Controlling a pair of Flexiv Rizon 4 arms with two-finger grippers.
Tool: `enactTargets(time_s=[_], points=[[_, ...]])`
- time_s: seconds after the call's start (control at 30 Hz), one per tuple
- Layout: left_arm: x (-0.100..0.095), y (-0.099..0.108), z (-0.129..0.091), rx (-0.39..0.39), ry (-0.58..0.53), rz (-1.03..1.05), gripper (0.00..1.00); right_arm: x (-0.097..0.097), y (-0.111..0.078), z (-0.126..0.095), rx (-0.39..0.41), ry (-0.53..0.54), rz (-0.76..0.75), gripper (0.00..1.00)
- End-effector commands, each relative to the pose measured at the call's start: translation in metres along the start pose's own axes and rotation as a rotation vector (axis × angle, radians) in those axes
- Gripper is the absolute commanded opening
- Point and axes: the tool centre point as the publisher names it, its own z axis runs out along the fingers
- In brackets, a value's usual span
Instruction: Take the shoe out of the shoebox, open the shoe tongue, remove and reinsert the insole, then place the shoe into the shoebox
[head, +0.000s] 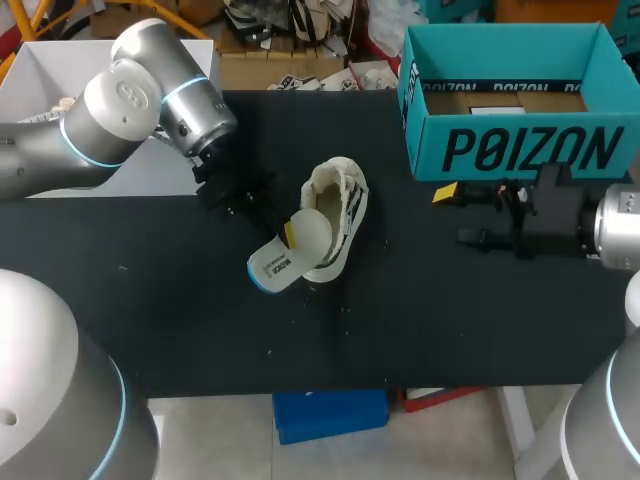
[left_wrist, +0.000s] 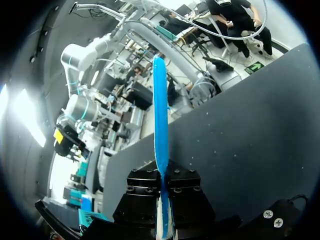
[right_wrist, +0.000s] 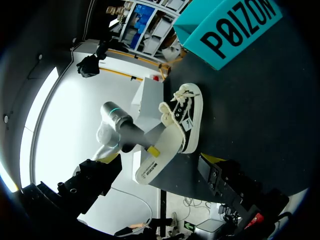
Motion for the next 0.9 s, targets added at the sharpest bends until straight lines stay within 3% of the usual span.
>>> enactTargets(time_s=[0.03,0.9], points=[[-0.003,0.01,0.0,0.012,0.017,0.002,0.0,0.0,0.0,-0.001,0.002,0.0,0.001,1.0],[-0.015,0.057,-0.002,-0.035,0.067,0.0,0.0,0.0,0.0,-0.001,0.002,0.0,0.001,1.0]])
